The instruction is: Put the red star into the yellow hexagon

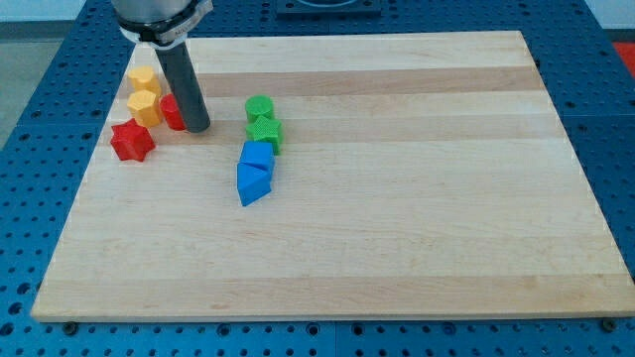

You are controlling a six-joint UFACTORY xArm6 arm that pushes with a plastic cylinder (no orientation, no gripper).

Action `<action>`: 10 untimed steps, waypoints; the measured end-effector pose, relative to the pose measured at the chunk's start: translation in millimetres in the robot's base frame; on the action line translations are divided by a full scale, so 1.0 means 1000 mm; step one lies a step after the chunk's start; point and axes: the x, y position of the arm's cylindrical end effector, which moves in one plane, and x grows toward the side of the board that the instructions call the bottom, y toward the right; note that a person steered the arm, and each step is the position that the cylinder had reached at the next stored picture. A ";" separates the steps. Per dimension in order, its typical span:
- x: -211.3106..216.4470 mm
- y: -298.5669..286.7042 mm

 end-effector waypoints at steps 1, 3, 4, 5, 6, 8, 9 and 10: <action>0.001 0.001; 0.027 0.001; 0.052 0.001; 0.077 -0.003; 0.086 -0.030; 0.084 -0.083; 0.065 -0.084; 0.045 -0.084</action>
